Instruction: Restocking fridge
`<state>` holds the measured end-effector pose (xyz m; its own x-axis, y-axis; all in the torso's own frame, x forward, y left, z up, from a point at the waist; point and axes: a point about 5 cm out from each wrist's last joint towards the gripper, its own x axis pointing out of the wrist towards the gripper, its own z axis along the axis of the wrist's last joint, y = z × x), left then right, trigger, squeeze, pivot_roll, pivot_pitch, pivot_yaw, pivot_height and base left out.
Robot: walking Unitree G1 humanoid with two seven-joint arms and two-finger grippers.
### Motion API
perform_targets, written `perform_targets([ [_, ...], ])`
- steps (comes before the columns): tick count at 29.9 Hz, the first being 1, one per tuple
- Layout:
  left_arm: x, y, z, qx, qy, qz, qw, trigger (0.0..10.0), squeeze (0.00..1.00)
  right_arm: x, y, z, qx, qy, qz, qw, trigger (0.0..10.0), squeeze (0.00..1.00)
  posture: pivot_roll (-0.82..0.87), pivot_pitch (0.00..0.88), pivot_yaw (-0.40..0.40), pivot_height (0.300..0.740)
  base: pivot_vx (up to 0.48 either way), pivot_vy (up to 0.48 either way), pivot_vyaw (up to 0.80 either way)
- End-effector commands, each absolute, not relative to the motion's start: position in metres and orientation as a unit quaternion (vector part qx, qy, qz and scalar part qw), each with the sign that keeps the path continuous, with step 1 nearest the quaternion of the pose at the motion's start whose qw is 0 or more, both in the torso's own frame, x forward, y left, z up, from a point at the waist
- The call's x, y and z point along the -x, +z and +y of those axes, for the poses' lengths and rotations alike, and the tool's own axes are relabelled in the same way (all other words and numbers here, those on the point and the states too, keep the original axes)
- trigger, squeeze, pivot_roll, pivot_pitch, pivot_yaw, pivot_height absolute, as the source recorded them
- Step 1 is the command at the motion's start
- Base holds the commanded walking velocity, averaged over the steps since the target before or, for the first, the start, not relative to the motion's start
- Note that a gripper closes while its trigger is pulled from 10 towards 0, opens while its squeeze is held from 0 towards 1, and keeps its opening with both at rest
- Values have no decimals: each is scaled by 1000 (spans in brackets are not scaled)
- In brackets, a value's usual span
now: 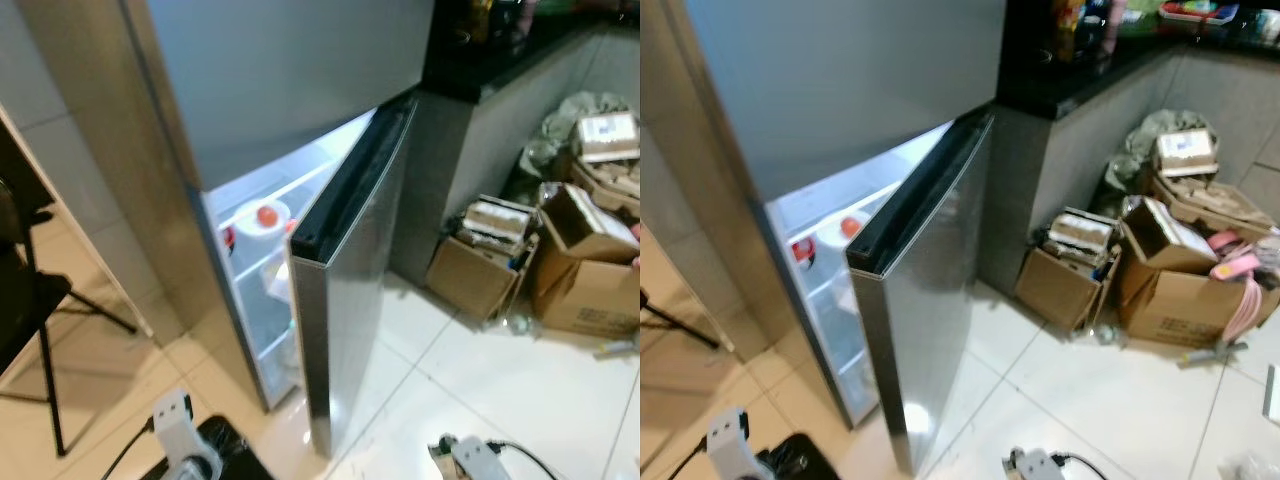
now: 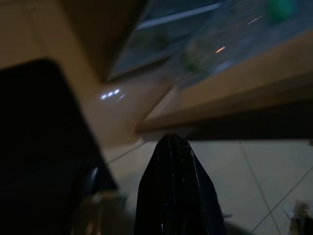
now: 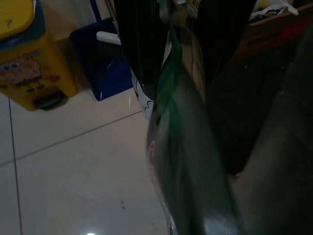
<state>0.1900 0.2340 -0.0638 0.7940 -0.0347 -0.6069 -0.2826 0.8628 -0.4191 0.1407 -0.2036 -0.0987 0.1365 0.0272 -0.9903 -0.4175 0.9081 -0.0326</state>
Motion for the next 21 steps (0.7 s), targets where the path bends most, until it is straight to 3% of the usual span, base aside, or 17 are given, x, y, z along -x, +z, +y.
perform_targets([
  [1, -198, -58, 236, 254, 68, 291, 920, 10000, 0, -142, -99, -201, 149, 152, 637, 741, 10000, 0, -67, 0, -44, 740, 0, 0, 0],
  [13, -241, -21, 254, 228, 64, 190, 953, 10000, 0, -141, -99, -200, 142, 151, 638, 741, 10000, 0, -63, 0, -37, 740, 0, 0, 0],
  [21, -256, -7, 250, 237, 26, 143, 961, 10000, 0, -141, -99, -201, 148, 152, 639, 739, 10000, 0, -61, 0, -45, 740, 0, 0, 0],
])
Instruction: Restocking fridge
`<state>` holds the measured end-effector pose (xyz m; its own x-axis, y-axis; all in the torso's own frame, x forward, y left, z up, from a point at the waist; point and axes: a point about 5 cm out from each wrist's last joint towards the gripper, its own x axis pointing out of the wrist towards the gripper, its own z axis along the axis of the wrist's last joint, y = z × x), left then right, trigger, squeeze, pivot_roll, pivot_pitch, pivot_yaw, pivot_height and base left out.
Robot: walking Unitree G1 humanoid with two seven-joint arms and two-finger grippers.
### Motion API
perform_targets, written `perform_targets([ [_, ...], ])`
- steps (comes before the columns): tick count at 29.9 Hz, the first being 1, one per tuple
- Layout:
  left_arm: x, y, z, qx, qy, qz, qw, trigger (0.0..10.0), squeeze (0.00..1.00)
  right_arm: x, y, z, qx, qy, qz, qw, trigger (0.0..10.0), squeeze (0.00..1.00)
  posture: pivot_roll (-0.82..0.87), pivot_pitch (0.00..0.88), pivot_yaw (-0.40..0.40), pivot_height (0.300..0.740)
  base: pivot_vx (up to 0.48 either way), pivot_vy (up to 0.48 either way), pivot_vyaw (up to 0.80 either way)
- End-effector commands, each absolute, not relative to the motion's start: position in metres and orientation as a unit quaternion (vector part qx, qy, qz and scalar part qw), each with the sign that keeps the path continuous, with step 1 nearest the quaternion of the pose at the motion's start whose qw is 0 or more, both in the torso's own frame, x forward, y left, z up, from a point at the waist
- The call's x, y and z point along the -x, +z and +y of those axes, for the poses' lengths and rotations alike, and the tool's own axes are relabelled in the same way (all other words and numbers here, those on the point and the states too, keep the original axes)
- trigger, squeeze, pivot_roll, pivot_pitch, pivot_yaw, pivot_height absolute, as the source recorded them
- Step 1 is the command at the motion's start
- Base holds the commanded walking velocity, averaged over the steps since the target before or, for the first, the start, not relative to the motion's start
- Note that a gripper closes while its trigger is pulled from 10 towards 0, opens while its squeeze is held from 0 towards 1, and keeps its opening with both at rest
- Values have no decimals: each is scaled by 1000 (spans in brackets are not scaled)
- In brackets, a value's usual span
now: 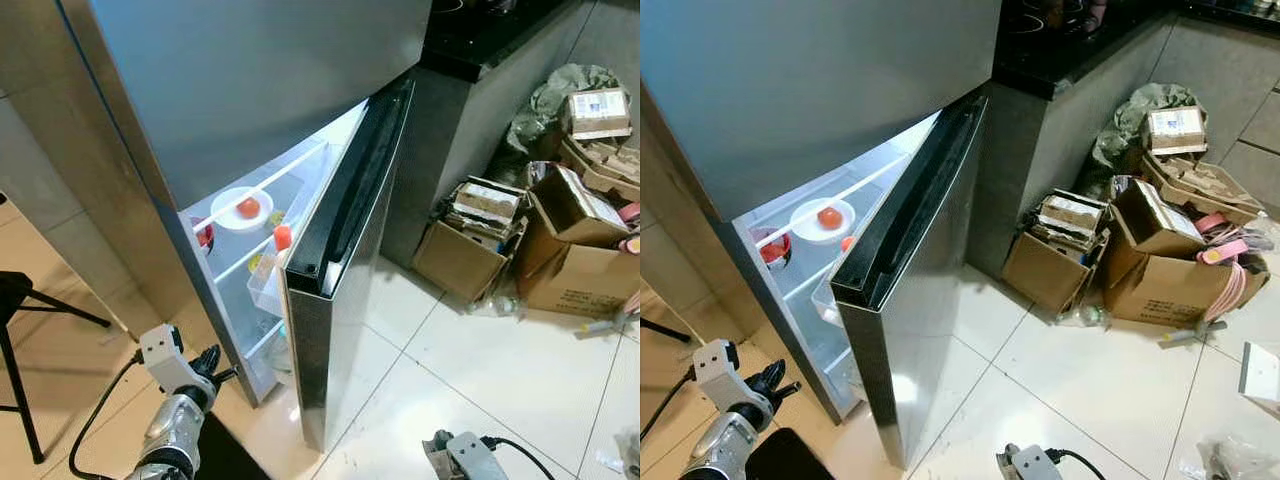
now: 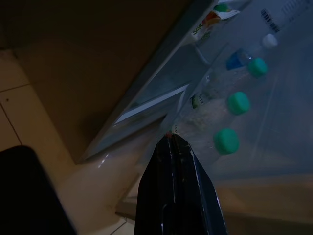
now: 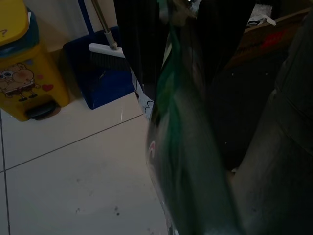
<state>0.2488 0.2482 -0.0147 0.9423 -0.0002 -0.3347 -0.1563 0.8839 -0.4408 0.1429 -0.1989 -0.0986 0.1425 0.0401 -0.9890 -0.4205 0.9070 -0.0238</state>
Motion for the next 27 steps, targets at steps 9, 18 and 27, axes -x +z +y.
perform_targets([
  [9, -270, 0, 203, 203, -171, 154, 952, 10000, 0, -141, -99, -202, 152, 151, 639, 739, 10000, 0, -63, 0, -47, 740, 0, 0, 0],
  [18, -270, -5, 172, 134, -280, 210, 927, 10000, 0, -141, -99, -201, 153, 150, 639, 739, 10000, 0, -77, 0, -46, 740, 0, 0, 0],
  [27, -282, 8, 128, 159, -358, 173, 904, 10000, 0, -141, -99, -201, 153, 148, 639, 739, 10000, 0, -76, 0, -53, 740, 0, 0, 0],
])
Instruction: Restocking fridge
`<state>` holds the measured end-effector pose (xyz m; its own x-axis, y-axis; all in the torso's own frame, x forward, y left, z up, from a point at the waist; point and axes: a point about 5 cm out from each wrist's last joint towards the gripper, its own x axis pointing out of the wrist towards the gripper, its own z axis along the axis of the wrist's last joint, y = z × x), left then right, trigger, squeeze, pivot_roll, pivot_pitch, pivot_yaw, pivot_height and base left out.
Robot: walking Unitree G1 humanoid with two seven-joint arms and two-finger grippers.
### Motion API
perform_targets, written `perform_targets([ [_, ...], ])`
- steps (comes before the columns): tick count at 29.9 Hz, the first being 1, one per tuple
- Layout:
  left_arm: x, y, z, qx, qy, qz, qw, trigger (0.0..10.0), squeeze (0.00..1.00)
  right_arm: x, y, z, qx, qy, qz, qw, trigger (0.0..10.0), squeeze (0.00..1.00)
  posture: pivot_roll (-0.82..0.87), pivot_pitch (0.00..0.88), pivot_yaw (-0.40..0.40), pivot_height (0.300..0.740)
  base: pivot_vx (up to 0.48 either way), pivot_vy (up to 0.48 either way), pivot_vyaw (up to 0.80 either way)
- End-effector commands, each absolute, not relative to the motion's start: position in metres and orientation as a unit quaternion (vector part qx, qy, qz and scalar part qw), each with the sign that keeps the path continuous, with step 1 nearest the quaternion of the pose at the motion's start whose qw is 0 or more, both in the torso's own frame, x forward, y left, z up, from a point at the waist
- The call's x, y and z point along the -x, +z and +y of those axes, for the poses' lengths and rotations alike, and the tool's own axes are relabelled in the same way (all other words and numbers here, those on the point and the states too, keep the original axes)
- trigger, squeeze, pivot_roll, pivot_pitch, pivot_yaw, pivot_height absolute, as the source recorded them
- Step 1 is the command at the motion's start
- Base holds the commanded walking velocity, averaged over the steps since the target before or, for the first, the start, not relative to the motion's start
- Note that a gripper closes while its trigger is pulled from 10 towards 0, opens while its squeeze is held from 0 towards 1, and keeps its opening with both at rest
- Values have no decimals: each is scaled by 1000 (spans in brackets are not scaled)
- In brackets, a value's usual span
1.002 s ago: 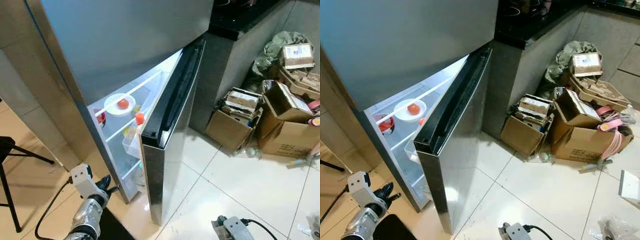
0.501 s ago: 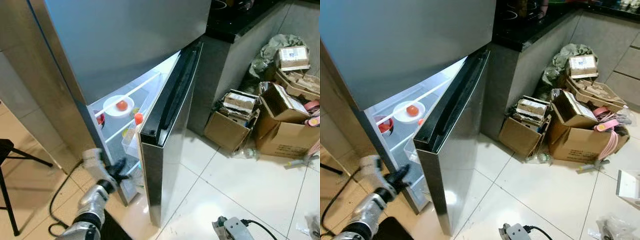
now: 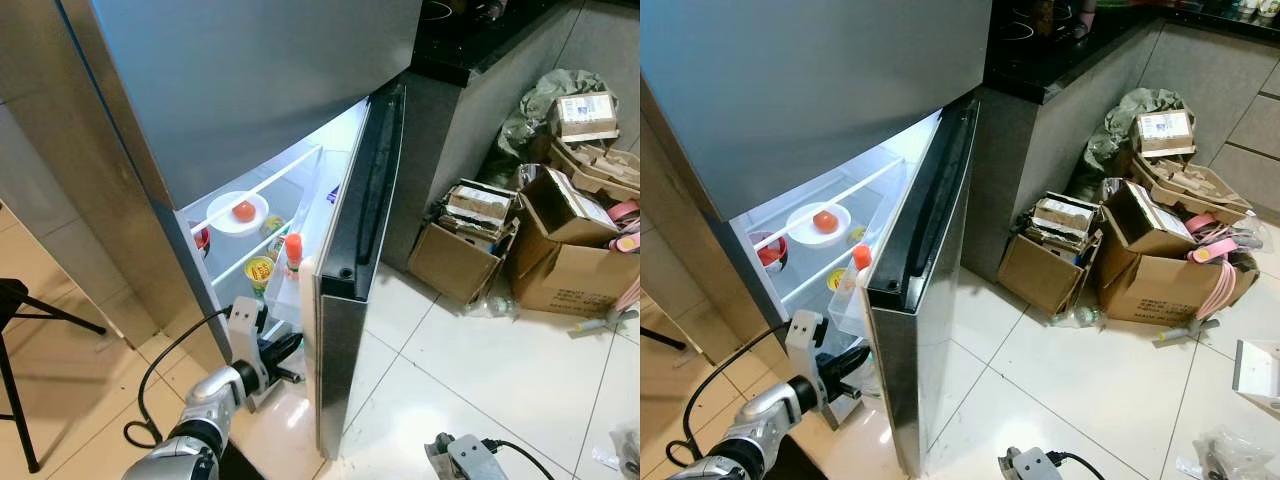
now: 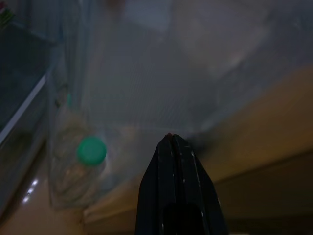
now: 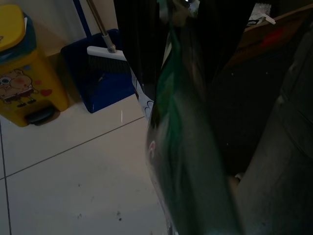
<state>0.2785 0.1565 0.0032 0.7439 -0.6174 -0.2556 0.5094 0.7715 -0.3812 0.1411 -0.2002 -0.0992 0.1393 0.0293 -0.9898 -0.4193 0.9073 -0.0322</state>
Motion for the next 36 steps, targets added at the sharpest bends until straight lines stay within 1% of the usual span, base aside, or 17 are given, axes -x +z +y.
perform_targets([
  [1, -286, 17, 102, 172, -401, 152, 887, 10000, 0, -141, -99, -202, 154, 148, 640, 739, 10000, 0, -75, 0, -56, 740, 0, 0, 0],
  [2, -286, 17, 102, 172, -401, 152, 887, 10000, 0, -141, -99, -202, 154, 148, 640, 739, 10000, 0, -75, 0, -56, 740, 0, 0, 0],
  [4, -288, 32, 66, 179, -473, 123, 854, 10000, 0, -141, -99, -202, 154, 147, 639, 739, 10000, 0, -81, 0, -55, 740, 0, 0, 0],
  [7, -287, 39, 51, 183, -508, 108, 834, 10000, 0, -141, -99, -202, 154, 147, 639, 739, 10000, 0, -81, 0, -55, 740, 0, 0, 0],
  [8, -286, 47, 37, 191, -544, 94, 812, 10000, 0, -141, -99, -202, 153, 147, 639, 740, 10000, 0, -79, 0, -56, 740, 0, 0, 0],
  [15, -280, 56, 27, 205, -604, 72, 767, 10000, 0, -141, -99, -202, 153, 147, 639, 740, 10000, 0, -73, 0, -53, 740, 0, 0, 0],
  [17, -279, 53, 34, 203, -601, 77, 770, 10000, 0, -141, -99, -202, 153, 147, 639, 740, 10000, 0, -73, 0, -53, 740, 0, 0, 0],
  [18, -279, 46, 47, 203, -577, 89, 786, 10000, 0, -141, -99, -202, 152, 147, 639, 739, 10000, 0, -71, 0, -51, 740, 0, 0, 0],
  [21, -279, 46, 47, 203, -577, 89, 786, 10000, 0, -141, -99, -202, 152, 147, 639, 739, 10000, 0, -71, 0, -51, 740, 0, 0, 0],
  [22, -277, 31, 69, 199, -533, 115, 814, 10000, 0, -141, -99, -202, 152, 147, 639, 740, 10000, 0, -71, 0, -51, 740, 0, 0, 0],
  [23, -277, 31, 69, 199, -533, 115, 814, 10000, 0, -141, -99, -202, 152, 147, 639, 740, 10000, 0, -71, 0, -51, 740, 0, 0, 0],
  [24, -271, 15, 94, 194, -482, 148, 841, 10000, 0, -141, -99, -202, 152, 147, 639, 739, 10000, 0, -71, 0, -51, 740, 0, 0, 0],
  [26, -271, 15, 94, 194, -482, 148, 841, 10000, 0, -141, -99, -202, 152, 147, 639, 739, 10000, 0, -71, 0, -51, 740, 0, 0, 0],
  [28, -254, -13, 145, 193, -352, 209, 892, 10000, 0, -141, -99, -202, 152, 147, 639, 740, 10000, 0, -70, 0, -55, 740, 0, 0, 0],
  [29, -254, -13, 145, 193, -352, 209, 892, 10000, 0, -141, -99, -202, 152, 147, 639, 740, 10000, 0, -70, 0, -55, 740, 0, 0, 0],
  [31, -236, -33, 182, 197, -225, 256, 919, 10000, 0, -141, -99, -202, 151, 147, 637, 742, 10000, 0, -71, 0, -52, 740, 0, 0, 0],
  [36, -224, -42, 197, 206, -167, 277, 923, 10000, 0, -142, -99, -202, 152, 145, 633, 745, 10000, 0, -71, 0, -50, 740, 0, 0, 0],
])
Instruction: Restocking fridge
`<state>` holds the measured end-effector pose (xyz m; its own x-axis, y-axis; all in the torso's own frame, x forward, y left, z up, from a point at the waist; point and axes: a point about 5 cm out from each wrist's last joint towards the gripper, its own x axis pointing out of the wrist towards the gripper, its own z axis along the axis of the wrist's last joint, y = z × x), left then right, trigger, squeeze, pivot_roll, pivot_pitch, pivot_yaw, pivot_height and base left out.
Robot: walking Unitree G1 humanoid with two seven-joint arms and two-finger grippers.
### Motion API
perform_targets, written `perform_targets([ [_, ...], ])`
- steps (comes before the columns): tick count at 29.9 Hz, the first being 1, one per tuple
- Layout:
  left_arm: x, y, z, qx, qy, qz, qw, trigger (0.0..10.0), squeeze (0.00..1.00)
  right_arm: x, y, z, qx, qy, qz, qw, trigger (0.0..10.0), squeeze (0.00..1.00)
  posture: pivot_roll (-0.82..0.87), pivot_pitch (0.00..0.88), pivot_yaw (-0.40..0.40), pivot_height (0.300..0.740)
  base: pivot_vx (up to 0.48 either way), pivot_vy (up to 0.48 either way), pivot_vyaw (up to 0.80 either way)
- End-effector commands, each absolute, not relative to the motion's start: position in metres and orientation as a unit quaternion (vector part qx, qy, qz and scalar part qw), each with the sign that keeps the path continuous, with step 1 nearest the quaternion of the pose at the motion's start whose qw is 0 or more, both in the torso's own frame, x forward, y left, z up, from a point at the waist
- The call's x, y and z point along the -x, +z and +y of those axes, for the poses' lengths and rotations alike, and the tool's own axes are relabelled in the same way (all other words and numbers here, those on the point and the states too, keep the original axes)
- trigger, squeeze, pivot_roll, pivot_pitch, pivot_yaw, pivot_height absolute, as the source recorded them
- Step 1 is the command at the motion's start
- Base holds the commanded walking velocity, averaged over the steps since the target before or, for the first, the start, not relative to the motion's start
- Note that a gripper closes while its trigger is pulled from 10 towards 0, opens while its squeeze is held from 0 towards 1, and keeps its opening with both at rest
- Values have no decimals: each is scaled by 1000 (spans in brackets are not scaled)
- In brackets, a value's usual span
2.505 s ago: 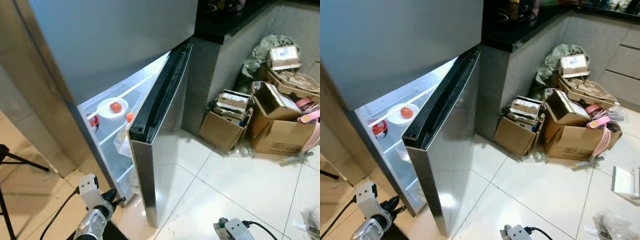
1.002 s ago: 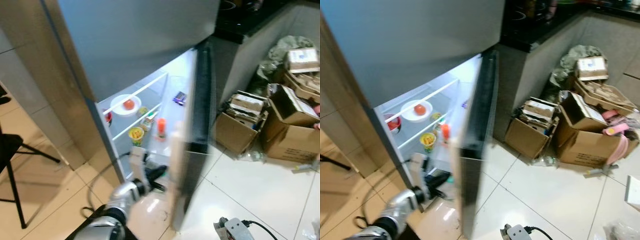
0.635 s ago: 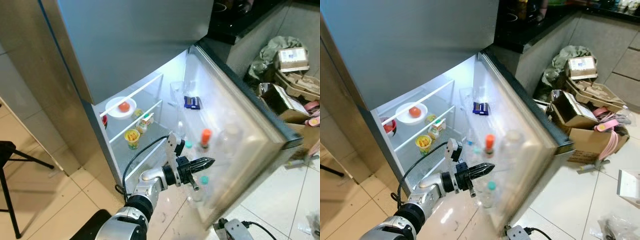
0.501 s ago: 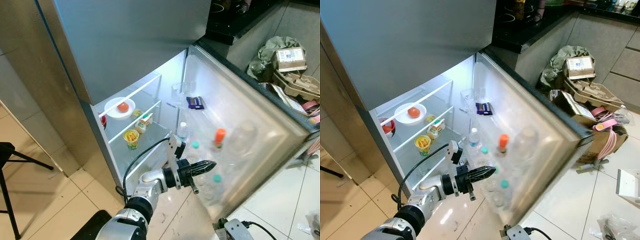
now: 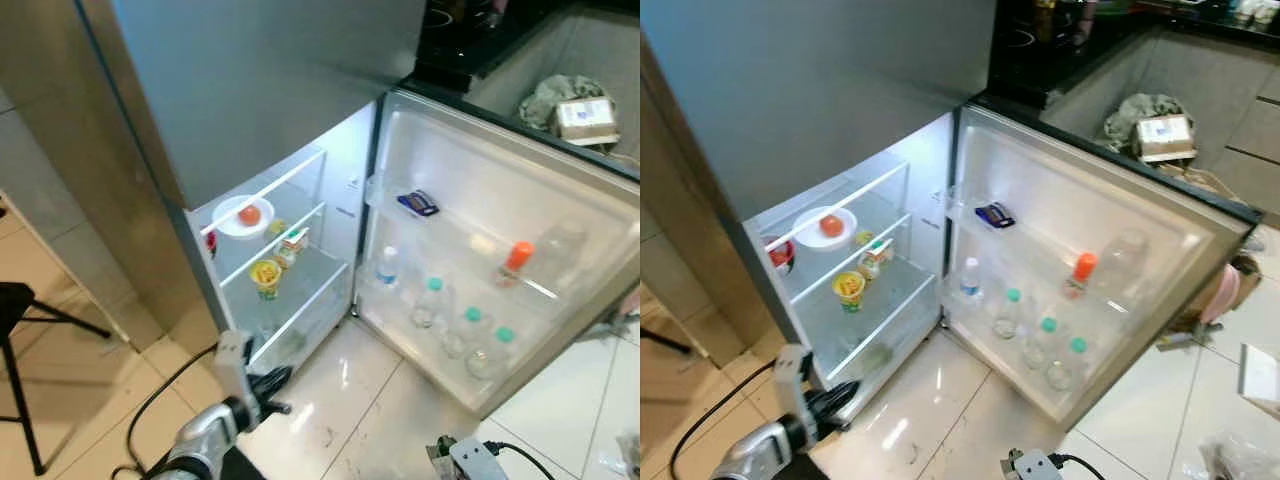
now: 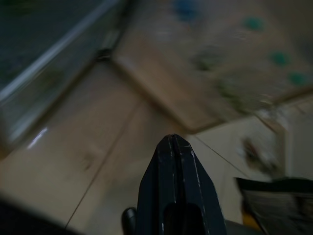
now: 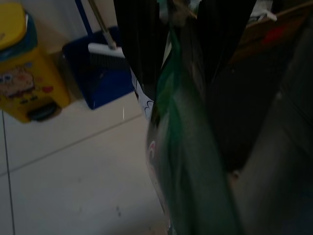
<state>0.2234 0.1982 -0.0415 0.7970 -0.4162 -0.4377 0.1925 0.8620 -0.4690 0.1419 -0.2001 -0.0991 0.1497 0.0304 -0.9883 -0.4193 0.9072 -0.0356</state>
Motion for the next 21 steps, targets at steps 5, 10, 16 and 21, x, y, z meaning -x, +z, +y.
perform_targets([
  [5, -168, -75, 224, 222, -14, 368, 903, 10000, 0, -147, -98, -202, 158, 141, 610, 763, 10000, 0, -70, 0, -47, 740, 0, 0, 0],
  [10, -132, -92, 224, 217, 43, 420, 880, 10000, 0, -150, -97, -202, 165, 139, 595, 774, 10000, 0, -65, 0, -50, 740, 0, 0, 0],
  [16, -126, -95, 226, 192, 80, 431, 878, 10000, 0, -155, -96, -201, 152, 125, 568, 799, 10000, 0, -61, 0, -47, 740, 0, 0, 0],
  [21, -128, -94, 226, 193, 76, 433, 877, 10000, 0, -156, -95, -200, 136, 114, 555, 813, 10000, 0, -62, 0, -42, 740, 0, 0, 0],
])
